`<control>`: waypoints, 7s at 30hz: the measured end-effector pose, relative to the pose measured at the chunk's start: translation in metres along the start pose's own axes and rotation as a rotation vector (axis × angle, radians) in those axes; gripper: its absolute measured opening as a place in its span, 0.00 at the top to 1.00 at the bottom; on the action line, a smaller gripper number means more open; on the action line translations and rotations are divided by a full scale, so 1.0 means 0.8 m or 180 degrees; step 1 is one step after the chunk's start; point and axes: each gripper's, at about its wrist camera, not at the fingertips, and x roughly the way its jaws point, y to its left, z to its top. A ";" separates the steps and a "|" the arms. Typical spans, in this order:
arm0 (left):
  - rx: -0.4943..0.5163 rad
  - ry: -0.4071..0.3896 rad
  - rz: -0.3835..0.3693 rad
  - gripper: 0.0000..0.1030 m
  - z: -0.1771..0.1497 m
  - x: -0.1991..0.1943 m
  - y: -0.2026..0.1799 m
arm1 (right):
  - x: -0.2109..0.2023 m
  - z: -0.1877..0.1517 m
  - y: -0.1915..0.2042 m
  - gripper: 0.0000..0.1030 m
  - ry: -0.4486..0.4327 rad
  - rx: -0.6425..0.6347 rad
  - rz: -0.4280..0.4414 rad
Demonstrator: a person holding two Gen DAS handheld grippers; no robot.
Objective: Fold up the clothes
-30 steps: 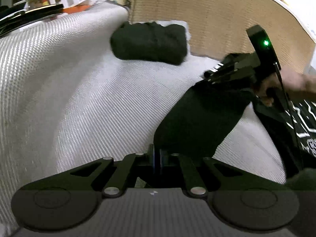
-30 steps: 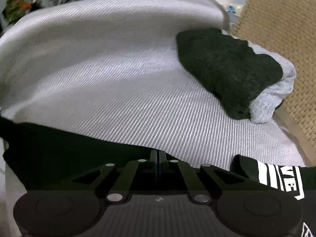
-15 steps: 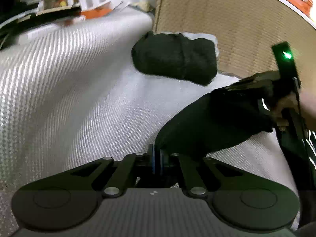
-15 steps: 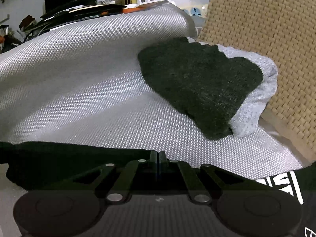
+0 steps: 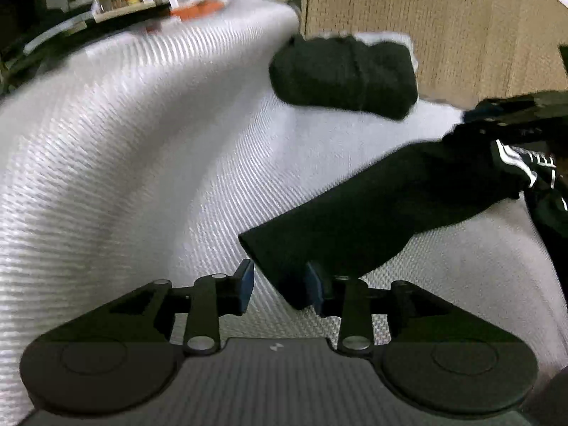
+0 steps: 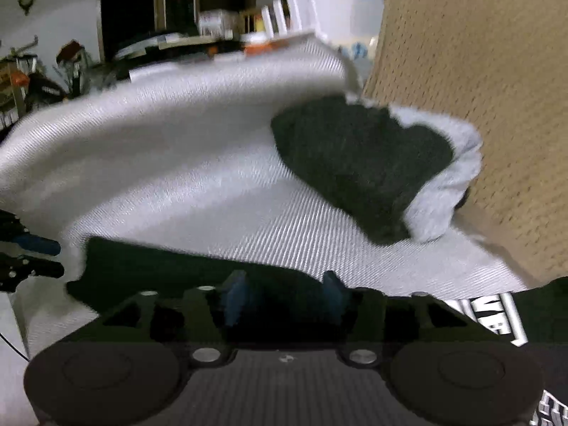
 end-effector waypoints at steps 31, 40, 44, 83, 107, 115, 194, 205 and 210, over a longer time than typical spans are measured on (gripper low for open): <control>0.0740 -0.0411 -0.1243 0.54 0.091 -0.021 -0.318 | -0.293 -0.214 -0.254 0.48 -0.0051 0.1031 -0.1541; 0.0918 -0.0497 -0.1194 0.50 0.151 0.041 -0.391 | -0.324 -0.249 -0.318 0.48 -0.0030 0.1089 -0.1886; 0.1012 -0.0575 -0.1217 0.45 0.184 0.076 -0.425 | -0.319 -0.241 -0.346 0.47 -0.0026 0.1003 -0.1998; 0.0868 -0.0153 -0.1197 0.24 0.260 0.331 -0.501 | -0.162 -0.212 -0.520 0.40 0.0373 0.1074 -0.2140; 0.0840 -0.0674 -0.1314 0.94 0.267 0.315 -0.497 | -0.131 -0.173 -0.487 0.90 0.0022 0.0738 -0.2377; 0.0869 -0.0725 -0.1283 0.92 0.301 0.312 -0.506 | -0.145 -0.150 -0.480 0.90 -0.0283 0.0681 -0.2533; 0.0524 -0.0320 -0.1134 0.45 -0.090 0.064 -0.559 | -0.610 -0.579 -0.256 0.61 0.0075 0.3009 -0.3142; 0.0552 -0.0406 -0.1069 0.43 -0.095 0.064 -0.565 | -0.609 -0.595 -0.263 0.48 -0.0235 0.3255 -0.2982; 0.0547 -0.0431 -0.1069 0.42 -0.096 0.065 -0.565 | -0.608 -0.598 -0.272 0.47 -0.0450 0.3330 -0.2781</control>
